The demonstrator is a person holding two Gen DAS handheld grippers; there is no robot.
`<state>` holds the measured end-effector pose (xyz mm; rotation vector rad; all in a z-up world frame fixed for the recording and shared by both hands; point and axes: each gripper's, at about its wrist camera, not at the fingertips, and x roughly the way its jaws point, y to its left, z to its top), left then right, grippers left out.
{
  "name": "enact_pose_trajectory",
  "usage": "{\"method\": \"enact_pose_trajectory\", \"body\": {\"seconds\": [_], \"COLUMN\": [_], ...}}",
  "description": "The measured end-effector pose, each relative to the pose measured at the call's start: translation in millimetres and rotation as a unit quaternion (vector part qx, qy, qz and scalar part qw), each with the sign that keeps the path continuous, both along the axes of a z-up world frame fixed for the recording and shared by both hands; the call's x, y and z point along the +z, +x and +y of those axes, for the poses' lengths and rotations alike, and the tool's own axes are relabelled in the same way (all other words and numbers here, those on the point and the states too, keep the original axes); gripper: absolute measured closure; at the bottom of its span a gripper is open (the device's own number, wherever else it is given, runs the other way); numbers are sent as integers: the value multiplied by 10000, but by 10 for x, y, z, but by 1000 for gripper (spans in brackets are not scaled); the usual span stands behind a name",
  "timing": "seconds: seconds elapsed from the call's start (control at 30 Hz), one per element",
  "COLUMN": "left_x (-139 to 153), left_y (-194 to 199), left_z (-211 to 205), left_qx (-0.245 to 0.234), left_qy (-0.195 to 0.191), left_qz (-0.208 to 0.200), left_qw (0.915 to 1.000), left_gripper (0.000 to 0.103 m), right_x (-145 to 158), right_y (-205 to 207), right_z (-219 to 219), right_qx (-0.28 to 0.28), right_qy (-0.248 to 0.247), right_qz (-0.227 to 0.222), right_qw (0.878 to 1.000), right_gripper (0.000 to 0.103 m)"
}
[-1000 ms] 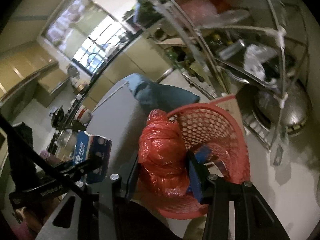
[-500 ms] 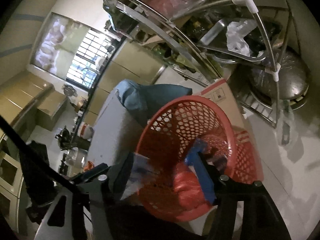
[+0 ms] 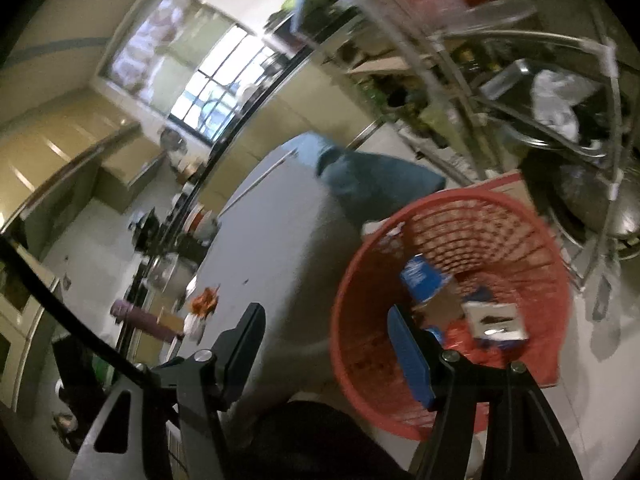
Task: Collect trash
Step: 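Move both tools back over the table toward the remaining items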
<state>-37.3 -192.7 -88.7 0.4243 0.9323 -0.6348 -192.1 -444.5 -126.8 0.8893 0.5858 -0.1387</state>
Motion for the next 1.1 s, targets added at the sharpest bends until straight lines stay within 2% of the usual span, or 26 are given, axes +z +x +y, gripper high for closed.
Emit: {"method": "enact_pose_trajectory", "body": {"seconds": [0.13,0.27,0.43,0.57,0.63,0.73,0.97,1.1], "left_x": [-34,-39,-22,2,17,-5,-35,-9], "left_y": [57,214,566,741,790,895,986,1129], "left_z": [653,1354,2159,2645,2778,2838,2809,2786], "left_qx": [645,1383,2465,3049,3211,3302,3223,3148], "left_qy": [170,153,78,-153,-215,-227,-271,-150], "left_qz": [-239,-341,-375,-334,-362,-349,-345,-440], "left_qw": [9975,9897,9684,9517,9461,9430,9456,9480], "left_gripper": [37,33,33,33,32,31,31,31], "right_x": [42,100,180,182,169,190,212,184], "right_y": [243,442,624,747,846,1044,1850,2334], "right_z": [334,675,1060,1254,1361,1504,1867,1917], "right_qx": [446,888,1357,1594,1728,1938,2525,2632], "right_qy": [-107,-272,-522,-625,-650,-785,-1554,-1693], "right_qz": [78,179,239,324,392,422,623,699], "right_qw": [9989,9955,9891,9847,9820,9770,9530,9472], "right_gripper": [36,36,36,36,36,36,36,37]}}
